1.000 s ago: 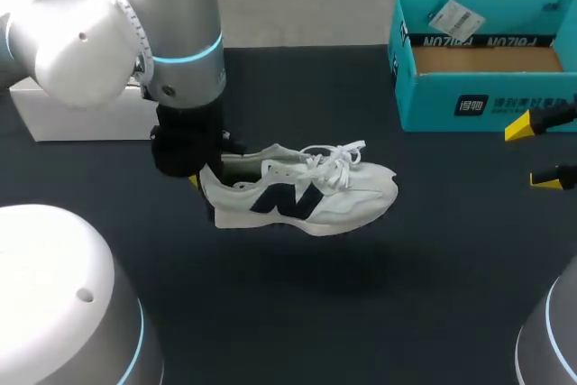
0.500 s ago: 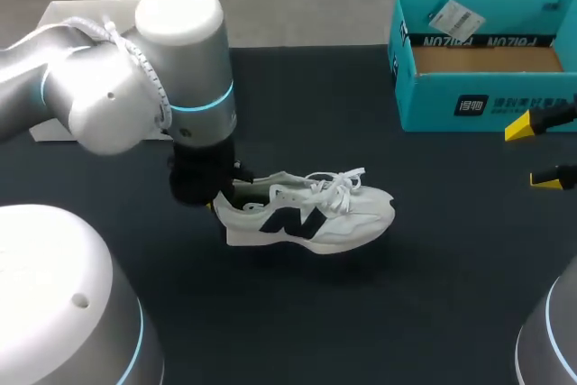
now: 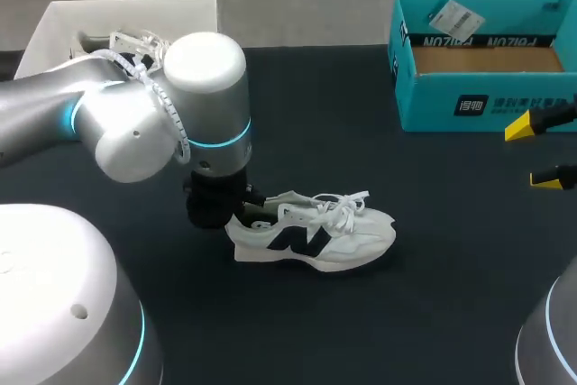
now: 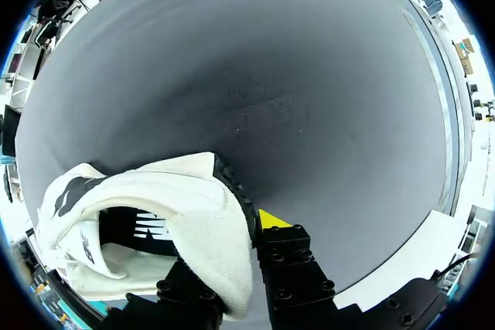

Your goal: Take the shoe out of the shoebox, open the shoe tongue, remove and reinsert the insole, then place the shoe into the shoebox

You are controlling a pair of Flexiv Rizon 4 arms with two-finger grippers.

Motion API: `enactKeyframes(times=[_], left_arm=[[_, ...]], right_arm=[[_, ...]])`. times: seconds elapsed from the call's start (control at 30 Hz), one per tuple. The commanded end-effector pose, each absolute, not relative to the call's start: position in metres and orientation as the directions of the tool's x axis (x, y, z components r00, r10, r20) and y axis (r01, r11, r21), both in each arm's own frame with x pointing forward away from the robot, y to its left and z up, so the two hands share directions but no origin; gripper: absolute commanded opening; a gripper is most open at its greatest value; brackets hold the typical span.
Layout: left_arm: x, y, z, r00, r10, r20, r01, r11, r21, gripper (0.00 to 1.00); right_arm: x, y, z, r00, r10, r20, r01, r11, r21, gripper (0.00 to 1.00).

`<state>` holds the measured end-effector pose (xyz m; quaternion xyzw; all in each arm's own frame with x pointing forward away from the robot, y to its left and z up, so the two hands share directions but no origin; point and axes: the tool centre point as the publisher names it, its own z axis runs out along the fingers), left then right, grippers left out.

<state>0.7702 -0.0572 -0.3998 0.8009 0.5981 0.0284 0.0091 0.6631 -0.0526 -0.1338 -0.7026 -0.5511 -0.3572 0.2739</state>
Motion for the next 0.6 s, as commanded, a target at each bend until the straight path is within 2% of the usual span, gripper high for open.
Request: enactKeyframes(times=[0.03,0.27,0.43,0.6], left_arm=[[0.767,-0.061,-0.399,0.274,0.961,0.023,0.960,-0.275,0.044,1.00],[0.758,-0.061,-0.360,0.233,0.972,-0.018,0.972,-0.232,0.018,1.00],[0.754,-0.058,-0.332,0.162,0.981,-0.103,0.983,-0.170,-0.072,1.00],[0.758,-0.053,-0.308,-0.064,0.975,-0.214,0.983,0.024,-0.183,1.00]], right_arm=[[0.661,-0.052,-0.134,0.139,0.580,0.803,0.969,-0.246,0.010,1.00],[0.661,-0.052,-0.134,0.139,0.580,0.803,0.969,-0.246,0.010,1.00],[0.661,-0.052,-0.134,0.139,0.580,0.803,0.969,-0.246,0.010,1.00],[0.661,-0.052,-0.134,0.139,0.580,0.803,0.969,-0.246,0.010,1.00]])
